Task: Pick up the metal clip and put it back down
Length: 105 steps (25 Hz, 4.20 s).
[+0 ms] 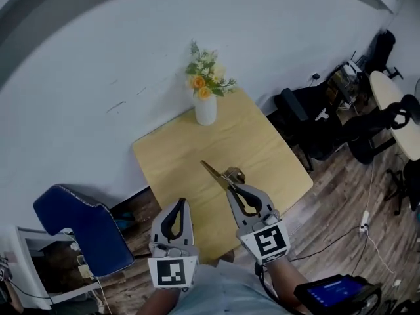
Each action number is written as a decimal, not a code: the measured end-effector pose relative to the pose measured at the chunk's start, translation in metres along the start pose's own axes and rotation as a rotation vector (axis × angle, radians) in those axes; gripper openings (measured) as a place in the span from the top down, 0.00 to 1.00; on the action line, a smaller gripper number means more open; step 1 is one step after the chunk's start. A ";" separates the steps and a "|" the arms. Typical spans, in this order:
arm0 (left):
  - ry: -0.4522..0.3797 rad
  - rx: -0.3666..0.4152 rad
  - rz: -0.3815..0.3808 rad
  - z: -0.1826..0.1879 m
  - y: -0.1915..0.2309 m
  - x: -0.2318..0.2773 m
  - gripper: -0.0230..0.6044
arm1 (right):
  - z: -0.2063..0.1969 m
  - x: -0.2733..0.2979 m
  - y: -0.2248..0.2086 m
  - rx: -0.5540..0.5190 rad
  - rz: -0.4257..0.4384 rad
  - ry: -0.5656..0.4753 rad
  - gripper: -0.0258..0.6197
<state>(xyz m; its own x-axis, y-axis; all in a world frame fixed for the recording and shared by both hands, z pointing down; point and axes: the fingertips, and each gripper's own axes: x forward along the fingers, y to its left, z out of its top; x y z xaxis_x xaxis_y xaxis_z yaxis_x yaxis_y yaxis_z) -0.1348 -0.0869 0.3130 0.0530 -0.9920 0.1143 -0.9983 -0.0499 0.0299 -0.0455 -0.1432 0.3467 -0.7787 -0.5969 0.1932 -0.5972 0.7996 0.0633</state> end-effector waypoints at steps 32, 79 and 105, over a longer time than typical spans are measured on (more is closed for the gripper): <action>0.355 0.059 -0.364 -0.134 -0.099 0.099 0.93 | -0.212 -0.061 -0.139 0.367 -0.432 0.231 0.87; -0.111 0.100 -0.034 0.045 -0.074 0.000 0.93 | 0.007 -0.091 -0.042 0.057 -0.217 -0.114 0.87; -0.109 0.105 0.094 0.044 -0.040 -0.037 0.93 | 0.028 -0.075 -0.005 0.025 -0.119 -0.133 0.89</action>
<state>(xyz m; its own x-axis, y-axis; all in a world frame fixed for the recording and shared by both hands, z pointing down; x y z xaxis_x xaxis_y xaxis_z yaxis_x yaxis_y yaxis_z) -0.0981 -0.0536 0.2643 -0.0379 -0.9993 0.0031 -0.9961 0.0376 -0.0800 0.0105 -0.1043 0.3049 -0.7200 -0.6919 0.0541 -0.6898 0.7220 0.0535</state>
